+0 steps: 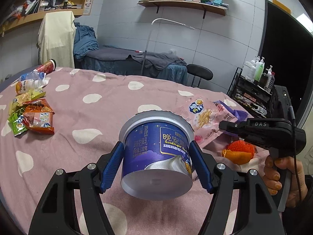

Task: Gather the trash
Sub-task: 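Grasp the blue tub with the left gripper while the right gripper grasps the pink snack wrapper, then carry the pink snack wrapper over the bin and open the right gripper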

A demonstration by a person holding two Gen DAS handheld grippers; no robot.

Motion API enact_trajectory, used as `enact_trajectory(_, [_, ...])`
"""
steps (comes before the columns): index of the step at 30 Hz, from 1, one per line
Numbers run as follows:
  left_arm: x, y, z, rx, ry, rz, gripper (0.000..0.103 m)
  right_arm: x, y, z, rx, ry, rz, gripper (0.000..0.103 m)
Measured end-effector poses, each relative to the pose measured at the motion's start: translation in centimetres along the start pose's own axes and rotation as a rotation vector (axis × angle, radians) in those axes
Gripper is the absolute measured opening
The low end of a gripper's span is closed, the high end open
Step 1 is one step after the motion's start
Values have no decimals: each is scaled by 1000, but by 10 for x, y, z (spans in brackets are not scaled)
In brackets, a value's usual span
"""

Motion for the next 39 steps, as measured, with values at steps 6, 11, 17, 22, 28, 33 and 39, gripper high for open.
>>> enact_trajectory(6, [-1, -9, -14, 26, -21, 4, 68, 10, 33, -43, 48, -45, -156, 3])
enact_trajectory(11, [-2, -27, -24, 62, -41, 25, 68, 22, 49, -81, 89, -90, -258, 3])
enact_trajectory(17, [-4, -54, -41, 127, -73, 45, 68, 32, 40, -124, 108, -148, -246, 3])
enact_trajectory(22, [-3, -82, -52, 191, -88, 71, 68, 43, 35, -168, 154, -221, -238, 3])
enact_trajectory(28, [1, -119, -61, 277, -88, 111, 68, 54, 20, -219, 239, -299, -213, 3])
enact_trajectory(33, [6, -150, -69, 337, -94, 157, 68, 65, -1, -265, 336, -368, -167, 3])
enact_trajectory(39, [12, -185, -77, 406, -93, 207, 68, 80, -35, -317, 464, -433, -99, 3])
Point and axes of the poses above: each gripper's, at about its wrist camera, not at the fingertips, and z roughly the way its jaws point, y to its left, x to its underside, the point moved 4 cm from there along z, roughly the way its jaws point, and after that the axes turned 13 degrees about -x, right-handed, at the moved point
